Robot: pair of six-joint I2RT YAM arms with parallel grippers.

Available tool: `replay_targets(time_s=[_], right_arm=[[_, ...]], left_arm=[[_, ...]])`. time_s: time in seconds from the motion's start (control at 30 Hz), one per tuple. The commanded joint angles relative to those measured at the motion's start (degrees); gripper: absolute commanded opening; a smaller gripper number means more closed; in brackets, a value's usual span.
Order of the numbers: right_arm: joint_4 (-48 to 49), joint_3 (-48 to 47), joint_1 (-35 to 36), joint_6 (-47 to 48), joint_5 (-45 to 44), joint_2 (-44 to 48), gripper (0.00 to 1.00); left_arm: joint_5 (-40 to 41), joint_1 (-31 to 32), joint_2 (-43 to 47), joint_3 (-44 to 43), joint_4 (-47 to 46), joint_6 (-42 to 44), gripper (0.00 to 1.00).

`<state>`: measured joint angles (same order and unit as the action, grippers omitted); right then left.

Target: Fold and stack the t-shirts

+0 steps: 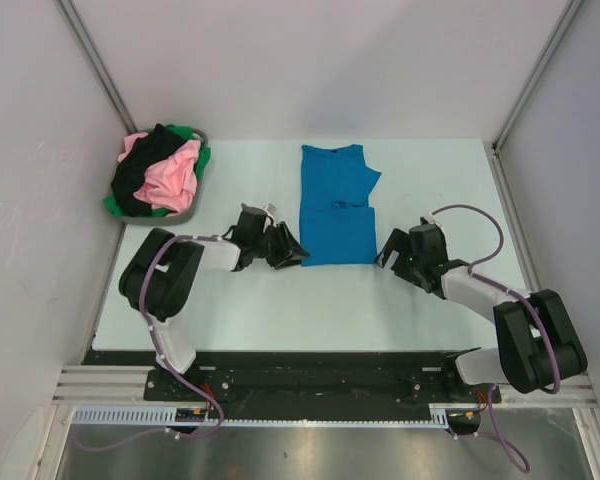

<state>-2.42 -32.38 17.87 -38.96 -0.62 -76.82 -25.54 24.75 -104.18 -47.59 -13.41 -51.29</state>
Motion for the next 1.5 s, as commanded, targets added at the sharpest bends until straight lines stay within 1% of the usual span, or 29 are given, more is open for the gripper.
replay_targets(time_s=[0.0, 0.03, 0.2, 0.23, 0.37, 0.4, 0.43, 0.47, 0.57, 0.67, 0.7, 0.77, 0.8, 0.87, 0.9, 0.97, 1.0, 1.13, 1.23, 1.27, 1.33, 1.4, 1.47], right_arm=[[5.83, 0.92, -0.29, -0.41, 2.01, -3.41, 0.98], [6.45, 0.92, -0.29, -0.5, 2.55, -4.12, 0.98], [10.75, 0.92, -0.03, -2.52, 5.27, -9.3, 0.97], [11.37, 0.92, -0.03, -2.7, 5.46, -9.93, 0.97], [14.19, 1.0, 0.24, -4.28, 7.03, -13.09, 0.97], [15.32, 0.92, 0.24, -4.46, 8.0, -13.62, 0.96], [15.86, 1.0, 0.41, -5.42, 8.44, -14.84, 0.96], [16.38, 0.92, 0.5, -5.69, 8.97, -15.38, 0.96], [17.18, 1.0, 1.29, -6.21, 9.67, -16.69, 0.93], [16.04, 1.0, 2.08, -5.78, 9.59, -16.7, 0.86], [15.43, 1.09, 2.26, -5.6, 9.41, -16.53, 0.78], [14.99, 1.53, 2.78, -5.51, 9.15, -16.0, 0.7], [14.64, 1.71, 2.87, -5.43, 8.8, -15.82, 0.61], [14.46, 2.14, 3.05, -5.6, 8.45, -15.91, 0.51], [14.63, 2.23, 3.14, -5.77, 8.36, -16.17, 0.36], [14.63, 2.41, 3.14, -6.21, 8.1, -16.7, 0.14], [14.54, 2.41, 3.14, -6.48, 7.92, -17.4, 0.0], [14.37, 2.94, 3.84, -6.65, 7.13, -17.58, 0.0], [14.11, 4.69, 4.89, -6.74, 6.43, -15.56, 0.0], [13.93, 6.0, 5.85, -6.83, 6.25, -14.86, 0.0], [13.14, 7.59, 7.17, -7.18, 5.81, -11.36, 0.0], [10.77, 9.7, 10.16, -7.71, 3.62, -8.36, 0.0], [8.32, 11.28, 12.71, -9.11, 1.43, -3.1, 0.0]], left_arm=[[1.11, 0.74, -3.22, 1.45, 1.63, 0.49, 0.38], [1.02, 0.74, -3.4, 1.45, 1.37, 0.4, 0.34], [0.58, 0.82, -5.94, 1.36, -0.3, -0.3, 0.34], [0.58, 0.82, -6.38, 1.36, -0.74, -0.39, 0.33], [0.14, 0.82, -7.61, 2.24, -3.46, -1.44, 0.22], [0.14, 0.82, -7.88, 2.5, -3.81, -1.62, 0.16], [0.14, 0.82, -8.14, 2.51, -3.9, -1.97, 0.06], [-0.03, 0.82, -8.32, 2.59, -4.25, -2.06, 0.04], [-0.39, 0.82, -7.8, 2.94, -4.34, -2.06, 0.02], [-0.3, 0.74, -6.83, 3.3, -3.99, -1.8, 0.02], [-0.39, 0.74, -6.74, 3.21, -3.73, -1.71, 0.02], [-0.56, 0.74, -6.13, 3.38, -3.82, -1.8, 0.03], [-0.65, 0.74, -6.03, 3.65, -3.9, -1.89, 0.03], [-0.83, 0.74, -5.77, 4.0, -4.34, -2.15, 0.03], [-1.0, 0.74, -5.6, 4.52, -4.78, -2.24, 0.03], [-1.18, 0.74, -5.33, 5.14, -5.48, -2.5, 0.03], [-1.35, 0.74, -4.81, 6.01, -5.75, -2.68, 0.03], [-1.44, 0.82, -2.97, 9.62, -7.94, -2.85, 0.02], [-1.53, 1.26, 0.11, 13.92, -9.53, -3.12, 0.02], [-1.36, 1.44, 0.99, 16.54, -9.97, -3.47, 0.02], [-0.83, 2.14, 4.14, 19.28, -11.2, -3.82, 0.02], [-0.39, 2.67, 6.35, 23.15, -12.51, -4.43, 0.02], [-0.04, 3.81, 9.25, 26.57, -13.13, -5.4, 0.02]])
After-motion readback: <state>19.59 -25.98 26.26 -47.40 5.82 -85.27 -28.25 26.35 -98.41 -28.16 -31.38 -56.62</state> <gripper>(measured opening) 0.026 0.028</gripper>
